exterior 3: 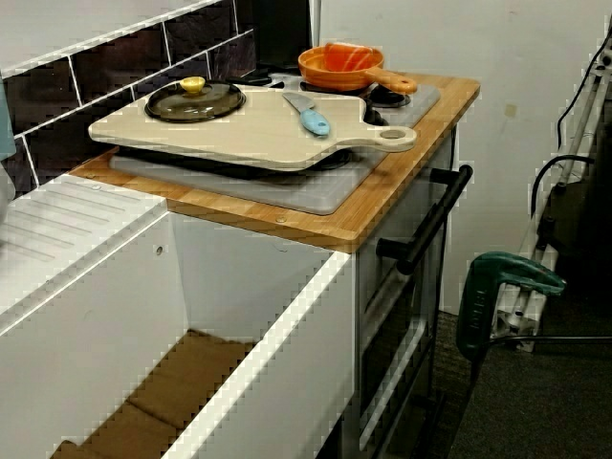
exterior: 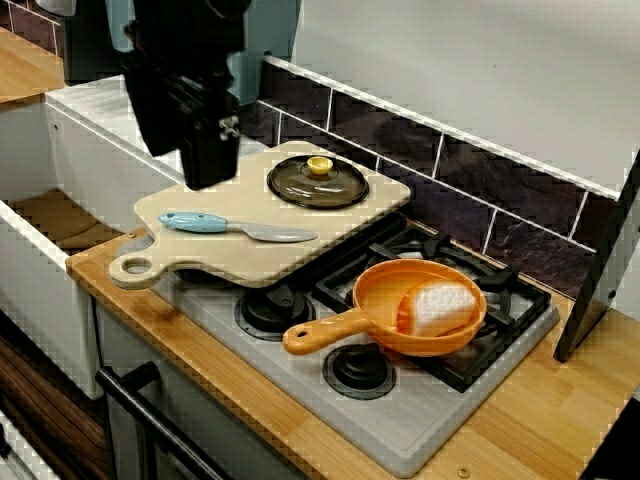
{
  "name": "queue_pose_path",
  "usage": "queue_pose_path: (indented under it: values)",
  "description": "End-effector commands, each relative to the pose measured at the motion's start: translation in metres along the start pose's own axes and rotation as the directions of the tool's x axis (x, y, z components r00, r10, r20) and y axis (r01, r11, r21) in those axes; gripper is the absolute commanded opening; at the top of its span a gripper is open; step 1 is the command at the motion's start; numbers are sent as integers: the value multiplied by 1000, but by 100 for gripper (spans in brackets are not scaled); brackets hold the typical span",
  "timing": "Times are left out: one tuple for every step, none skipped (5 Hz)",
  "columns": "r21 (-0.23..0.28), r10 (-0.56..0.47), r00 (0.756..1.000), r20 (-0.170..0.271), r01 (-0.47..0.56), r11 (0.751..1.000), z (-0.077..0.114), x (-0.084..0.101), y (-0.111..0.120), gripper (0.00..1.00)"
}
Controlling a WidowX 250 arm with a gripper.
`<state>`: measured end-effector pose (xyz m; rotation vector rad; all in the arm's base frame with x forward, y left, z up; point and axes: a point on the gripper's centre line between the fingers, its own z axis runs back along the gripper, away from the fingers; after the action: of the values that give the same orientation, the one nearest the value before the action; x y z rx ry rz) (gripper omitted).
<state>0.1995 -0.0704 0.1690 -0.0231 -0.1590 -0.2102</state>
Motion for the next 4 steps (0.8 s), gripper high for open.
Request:
queue_pose_path:
  values:
    - [18, -82, 993, 83, 81, 997, -22, -8, -38, 100]
    - [0, -71, 994, 83, 71, 997, -27, -7, -46, 100]
    - [-6, -64, 994, 92, 65, 998, -26, 1, -48, 100]
    - [5, -49, 993, 104, 49, 999, -30, 14, -44, 100]
